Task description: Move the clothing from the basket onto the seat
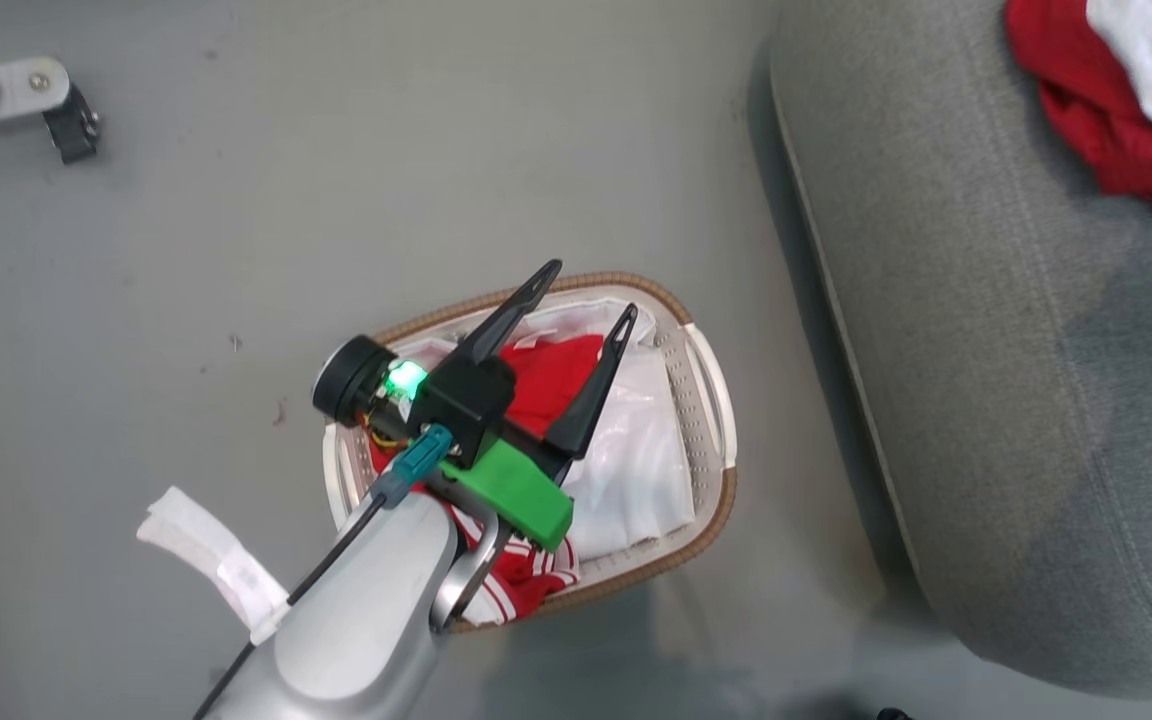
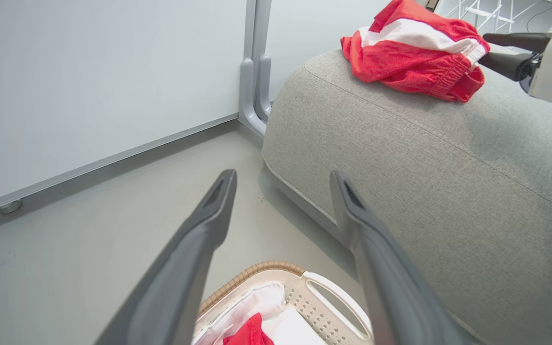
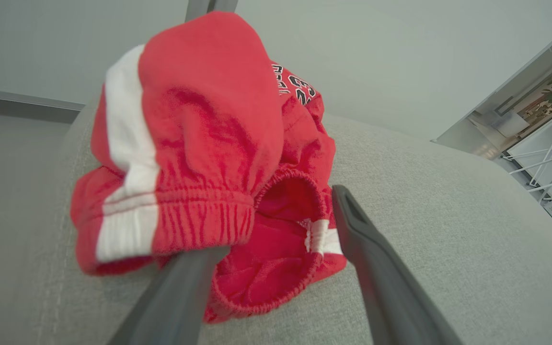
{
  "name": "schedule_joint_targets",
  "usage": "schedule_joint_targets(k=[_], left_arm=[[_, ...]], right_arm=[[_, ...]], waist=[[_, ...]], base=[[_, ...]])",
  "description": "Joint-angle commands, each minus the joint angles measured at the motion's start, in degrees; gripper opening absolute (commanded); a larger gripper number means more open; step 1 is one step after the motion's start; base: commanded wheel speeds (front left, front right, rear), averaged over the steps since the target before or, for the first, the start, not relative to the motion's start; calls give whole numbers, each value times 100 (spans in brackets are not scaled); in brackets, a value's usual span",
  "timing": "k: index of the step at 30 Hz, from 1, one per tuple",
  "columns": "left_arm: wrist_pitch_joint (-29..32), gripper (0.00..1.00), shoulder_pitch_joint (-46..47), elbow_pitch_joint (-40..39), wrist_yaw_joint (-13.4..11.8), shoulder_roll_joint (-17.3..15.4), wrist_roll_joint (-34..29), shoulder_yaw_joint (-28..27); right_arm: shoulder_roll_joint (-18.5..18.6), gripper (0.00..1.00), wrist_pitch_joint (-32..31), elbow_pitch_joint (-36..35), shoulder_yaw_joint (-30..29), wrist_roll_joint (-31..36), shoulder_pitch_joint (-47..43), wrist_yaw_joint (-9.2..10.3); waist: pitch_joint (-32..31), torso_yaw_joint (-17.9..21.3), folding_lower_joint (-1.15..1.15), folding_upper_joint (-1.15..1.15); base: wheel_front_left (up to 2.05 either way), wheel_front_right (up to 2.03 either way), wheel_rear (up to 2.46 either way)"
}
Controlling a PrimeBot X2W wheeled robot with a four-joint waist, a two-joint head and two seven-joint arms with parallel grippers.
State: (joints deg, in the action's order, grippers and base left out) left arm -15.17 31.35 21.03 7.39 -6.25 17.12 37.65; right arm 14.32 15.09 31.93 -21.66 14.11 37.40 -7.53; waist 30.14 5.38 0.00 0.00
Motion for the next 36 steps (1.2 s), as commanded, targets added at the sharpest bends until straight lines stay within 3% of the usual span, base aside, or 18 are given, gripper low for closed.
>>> schedule_joint_targets(k=[1,9,22,36], left_arm=[[3,100,-166,8,15,-6,44,-45],[3,100,-609,-44,15,-8,113,-406],[3,100,-1280,-199,14,175,150,-1186],[3,100,-2194,-285,-27,288,53,-2477]], right_arm=[[-44,100,10,-64,-16,-12,-223,8],[-172,100,11,-172,249,-123,-875,8],[-63,100,11,-565,877,-472,-1038,8],[-778,100,11,-1030,1643,-1083,-1504,8]], waist=[[-362,89,0,0],[-924,73,0,0],[-1801,-221,0,0],[-2460,-659,0,0]], base=[[0,0,0],[0,0,0],[0,0,0],[0,0,0]])
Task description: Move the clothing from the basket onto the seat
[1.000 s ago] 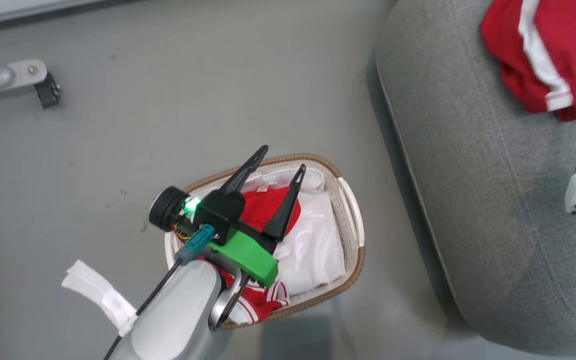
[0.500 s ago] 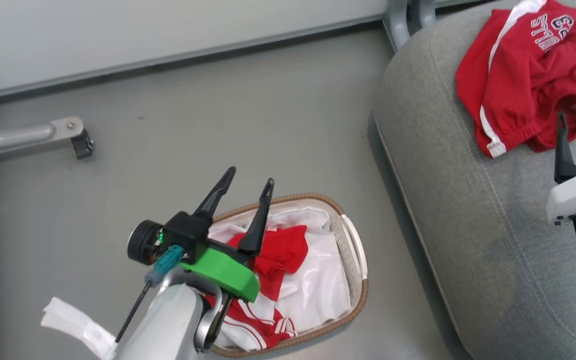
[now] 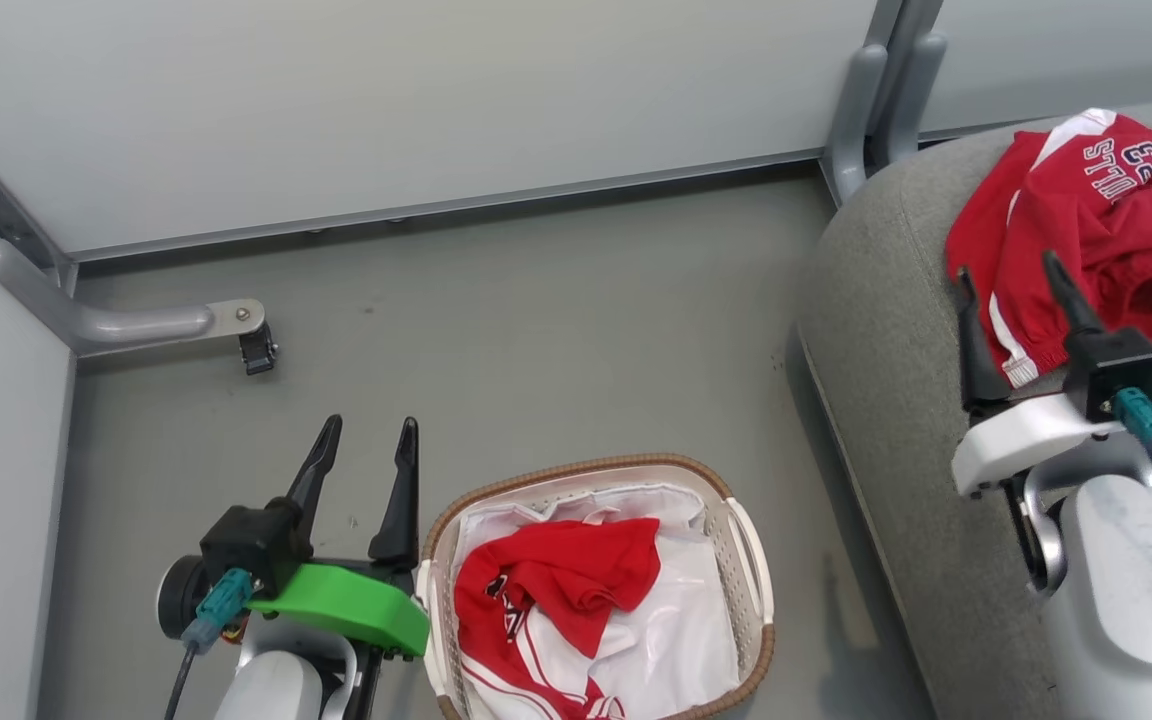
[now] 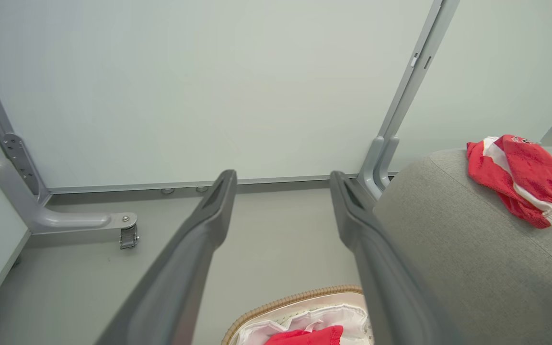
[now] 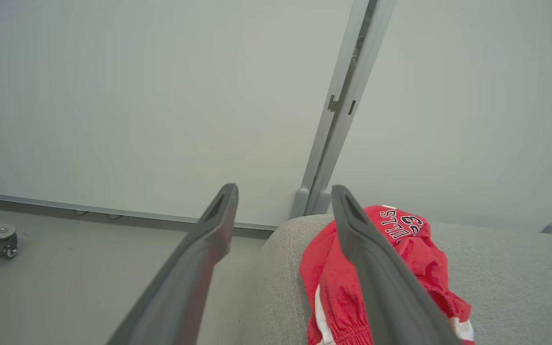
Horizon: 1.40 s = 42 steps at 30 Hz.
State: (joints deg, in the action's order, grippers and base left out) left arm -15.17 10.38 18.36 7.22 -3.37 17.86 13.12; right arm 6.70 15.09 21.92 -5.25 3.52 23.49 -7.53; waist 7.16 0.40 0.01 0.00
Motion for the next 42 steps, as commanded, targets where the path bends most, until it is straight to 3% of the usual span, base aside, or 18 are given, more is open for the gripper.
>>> schedule_joint_targets(k=[1,8,20,42], left_arm=[[3,100,-155,-25,-11,8,-27,-86],[3,100,-540,-55,-11,35,-130,-350],[3,100,-1163,-285,-71,46,-45,-749],[3,100,-1304,-408,-140,47,-27,-828]], right_arm=[[-69,100,11,-57,50,-55,-162,8],[-321,100,11,-72,380,-259,-635,8],[-370,100,11,-270,933,-967,-1471,8],[-372,100,11,-546,899,-1249,-1796,8]], waist=[[-190,-190,-1,0],[-378,-418,-1,0],[-642,-479,-1,0],[-723,-359,-1,0]], base=[[0,0,0],[0,0,0],[0,0,0],[0,0,0]])
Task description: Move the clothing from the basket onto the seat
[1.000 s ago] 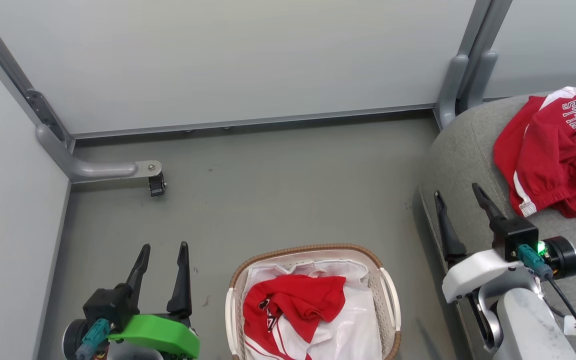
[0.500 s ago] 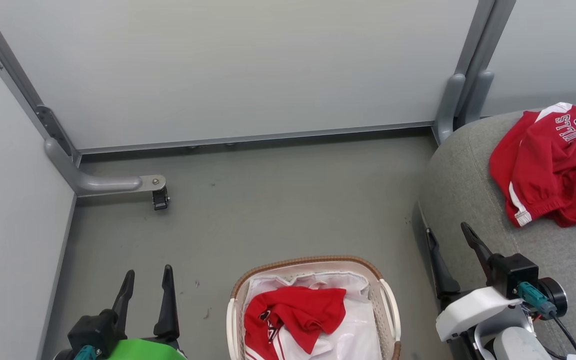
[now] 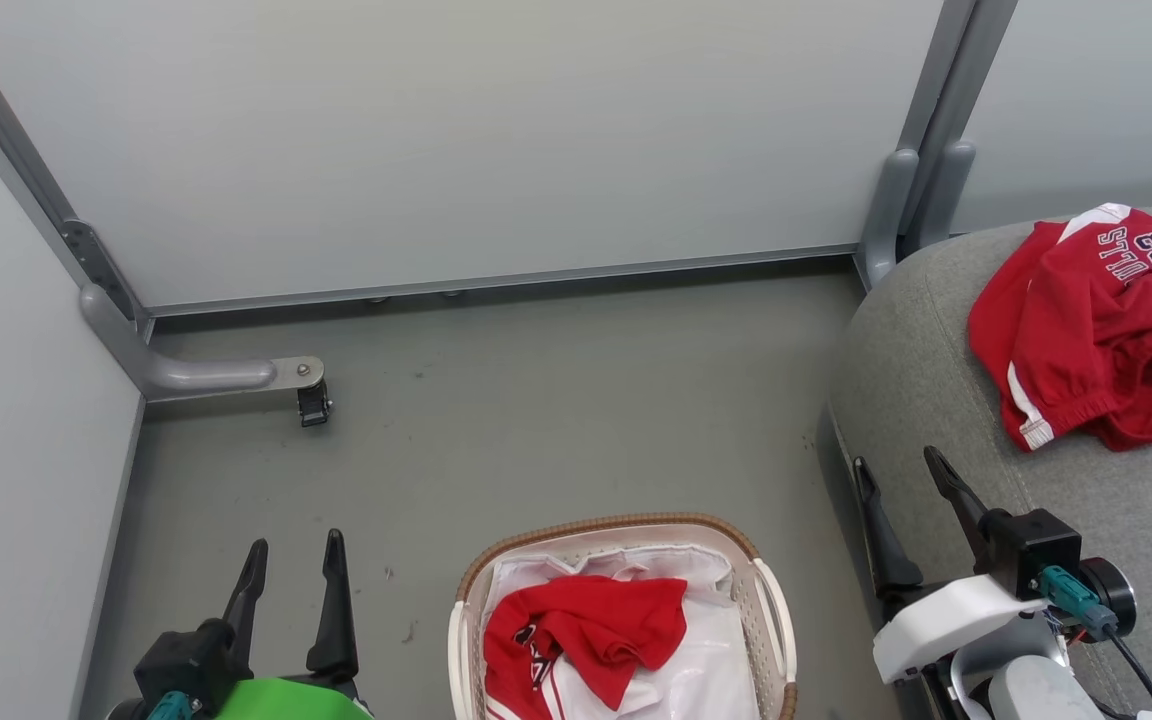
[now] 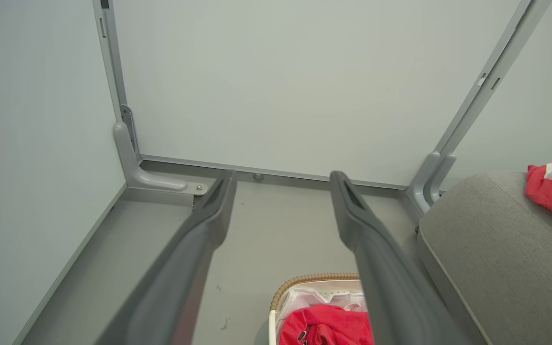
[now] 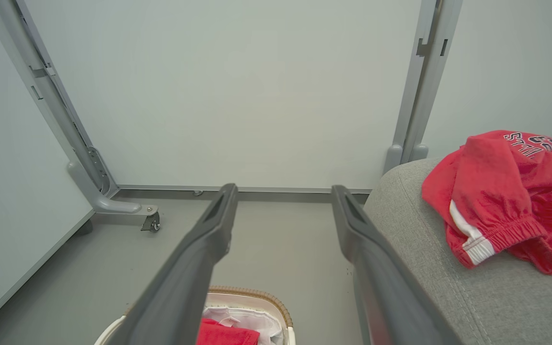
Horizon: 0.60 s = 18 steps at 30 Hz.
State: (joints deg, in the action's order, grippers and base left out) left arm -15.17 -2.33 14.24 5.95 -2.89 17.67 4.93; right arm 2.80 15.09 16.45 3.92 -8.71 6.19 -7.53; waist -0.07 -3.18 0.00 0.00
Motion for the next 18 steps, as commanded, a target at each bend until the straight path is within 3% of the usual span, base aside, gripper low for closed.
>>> schedule_joint_targets(k=[1,18], left_arm=[[3,100,-25,7,-9,0,-5,-6],[3,100,58,43,17,-1,-20,38]], right_arm=[[18,100,11,8,-20,-22,-69,8],[18,100,11,-28,-39,7,-19,8]], waist=[[1,-3,0,0],[63,-24,0,0]], base=[[0,0,0],[0,0,0]])
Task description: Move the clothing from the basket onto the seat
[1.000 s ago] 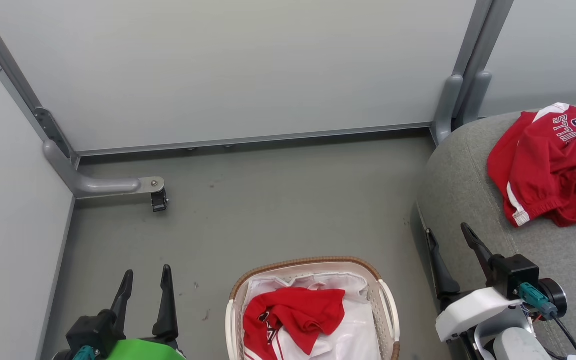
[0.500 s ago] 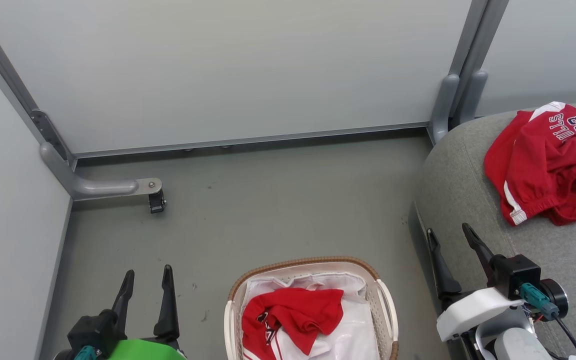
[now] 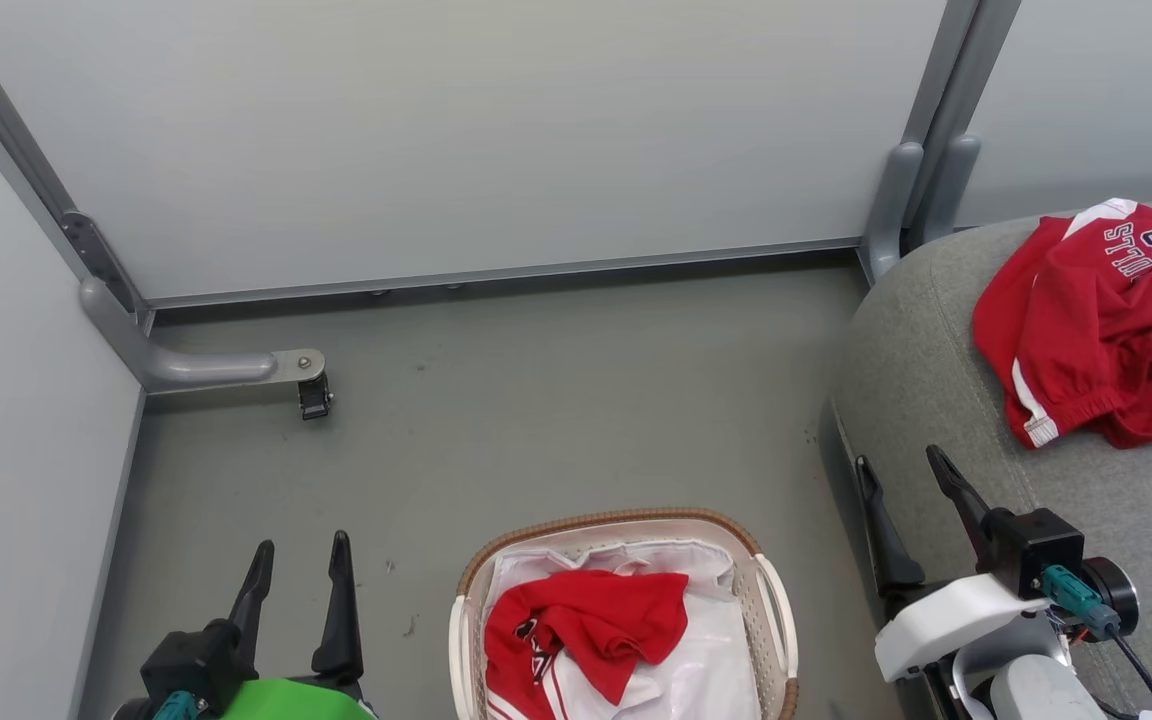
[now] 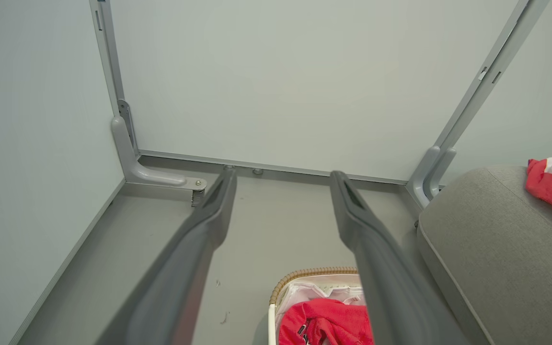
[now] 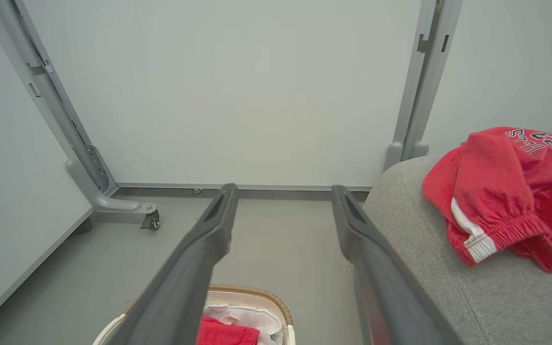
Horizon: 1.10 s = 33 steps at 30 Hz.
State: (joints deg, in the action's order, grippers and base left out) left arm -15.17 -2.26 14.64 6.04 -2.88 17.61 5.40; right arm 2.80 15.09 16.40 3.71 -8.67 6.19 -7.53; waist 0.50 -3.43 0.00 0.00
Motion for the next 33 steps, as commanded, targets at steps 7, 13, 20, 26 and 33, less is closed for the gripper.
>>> schedule_joint_targets(k=[7,13,20,26,33], left_arm=[[3,100,254,94,45,-1,-114,214],[4,100,702,358,96,-3,-279,690],[3,100,1701,1166,140,-5,-509,1243],[6,100,2593,2235,147,-7,-513,1698],[61,100,3372,3350,151,-12,-372,2174]], right_arm=[[19,100,11,-100,-92,33,122,8],[19,100,11,-211,-201,95,291,8],[19,100,10,-484,-278,256,703,8],[18,100,11,-709,-283,288,1140,8],[16,100,10,-873,-248,197,1552,8]], waist=[[203,30,0,0],[460,93,0,0],[1074,265,0,0],[1789,538,0,0],[2539,873,0,0]], base=[[0,0,0],[0,0,0],[0,0,0],[0,0,0],[0,0,0]])
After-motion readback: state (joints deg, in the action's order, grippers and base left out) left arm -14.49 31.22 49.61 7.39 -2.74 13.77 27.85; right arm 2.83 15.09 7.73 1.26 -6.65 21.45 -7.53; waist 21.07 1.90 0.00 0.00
